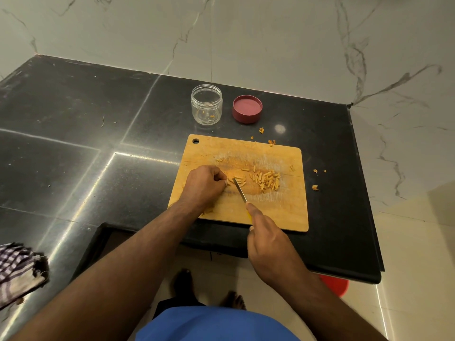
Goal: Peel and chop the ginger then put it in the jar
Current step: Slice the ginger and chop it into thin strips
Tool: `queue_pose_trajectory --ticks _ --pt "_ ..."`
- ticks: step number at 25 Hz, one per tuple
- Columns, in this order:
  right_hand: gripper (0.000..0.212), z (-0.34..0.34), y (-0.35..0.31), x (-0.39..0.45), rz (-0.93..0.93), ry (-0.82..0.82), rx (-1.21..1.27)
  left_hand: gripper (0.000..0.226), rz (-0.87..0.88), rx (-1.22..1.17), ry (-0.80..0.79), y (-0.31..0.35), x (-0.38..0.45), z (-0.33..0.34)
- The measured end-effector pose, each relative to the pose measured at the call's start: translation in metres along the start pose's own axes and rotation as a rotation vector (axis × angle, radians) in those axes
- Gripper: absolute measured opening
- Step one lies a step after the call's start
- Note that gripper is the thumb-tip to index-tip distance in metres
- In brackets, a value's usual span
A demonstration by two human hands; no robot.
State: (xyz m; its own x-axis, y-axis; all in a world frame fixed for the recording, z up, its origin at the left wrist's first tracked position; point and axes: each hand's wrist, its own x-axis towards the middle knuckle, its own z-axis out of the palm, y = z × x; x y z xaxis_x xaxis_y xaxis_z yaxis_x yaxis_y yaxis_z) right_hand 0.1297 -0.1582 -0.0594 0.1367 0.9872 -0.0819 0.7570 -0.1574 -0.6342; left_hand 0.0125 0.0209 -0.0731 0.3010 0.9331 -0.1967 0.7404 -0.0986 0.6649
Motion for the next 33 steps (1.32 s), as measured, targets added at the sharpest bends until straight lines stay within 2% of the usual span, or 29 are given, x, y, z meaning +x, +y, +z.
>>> queue_pose_trajectory --ticks 5,15,22,25,27,33 --pt "0.055 0.002 -0.003 0.015 -0.009 -0.069 0.021 0.007 -0.016 -0.003 0.015 0.001 0.0 0.0" --pt "0.056 0.002 -0.003 0.032 0.01 -0.154 -0.072 0.008 -0.021 -0.008 0.017 0.003 0.0 -0.001" --pt "0.053 0.004 0.003 0.001 0.022 -0.112 -0.051 0.006 -0.032 -0.003 0.02 0.004 -0.001 -0.001" --pt "0.054 0.002 0.011 -0.002 -0.034 0.014 -0.102 0.006 -0.029 -0.008 0.002 0.003 -0.001 -0.001" --pt "0.054 0.0 0.013 0.001 -0.042 0.064 -0.047 0.009 -0.023 -0.005 -0.009 0.002 -0.001 -0.002" --pt "0.054 0.0 0.006 0.011 -0.016 0.001 0.051 0.011 -0.031 -0.016 0.0 0.002 0.0 -0.007"
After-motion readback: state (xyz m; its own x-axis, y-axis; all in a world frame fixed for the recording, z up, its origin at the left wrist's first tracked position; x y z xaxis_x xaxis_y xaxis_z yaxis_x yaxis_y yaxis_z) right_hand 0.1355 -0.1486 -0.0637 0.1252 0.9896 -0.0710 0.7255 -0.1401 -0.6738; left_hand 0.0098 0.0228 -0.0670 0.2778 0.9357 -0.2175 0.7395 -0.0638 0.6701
